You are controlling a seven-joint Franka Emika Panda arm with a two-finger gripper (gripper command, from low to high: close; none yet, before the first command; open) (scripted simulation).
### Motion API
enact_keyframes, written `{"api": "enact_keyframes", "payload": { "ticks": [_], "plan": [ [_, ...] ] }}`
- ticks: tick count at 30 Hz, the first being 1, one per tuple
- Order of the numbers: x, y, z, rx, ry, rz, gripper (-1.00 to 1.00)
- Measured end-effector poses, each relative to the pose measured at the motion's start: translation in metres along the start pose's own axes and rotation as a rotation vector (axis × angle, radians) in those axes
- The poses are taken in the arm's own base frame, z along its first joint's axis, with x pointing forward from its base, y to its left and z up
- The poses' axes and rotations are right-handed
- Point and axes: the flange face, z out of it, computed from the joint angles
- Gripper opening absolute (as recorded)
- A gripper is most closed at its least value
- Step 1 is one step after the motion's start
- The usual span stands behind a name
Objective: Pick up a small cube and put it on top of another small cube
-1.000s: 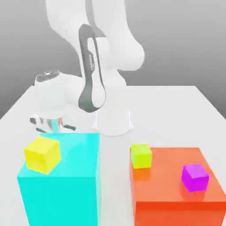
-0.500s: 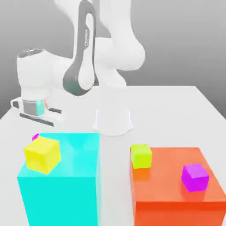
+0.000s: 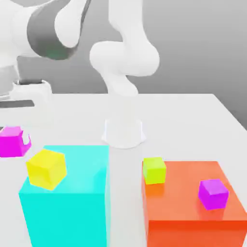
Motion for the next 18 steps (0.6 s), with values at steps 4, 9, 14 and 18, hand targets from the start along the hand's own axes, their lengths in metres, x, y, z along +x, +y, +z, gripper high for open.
{"api": "enact_keyframes", "payload": {
  "ticks": [4, 9, 14, 18],
  "plan": [
    [0.005, -0.05, -0.032, -0.023, -0.017, -0.21, -1.0],
    [-0.003, -0.116, -0.059, -0.081, -0.038, -0.487, -1.0],
    [-0.002, -0.114, -0.012, -0.09, -0.042, -0.517, 1.0],
    [-0.002, -0.114, -0.012, -0.09, -0.042, -0.516, 1.0]
  ]
}}
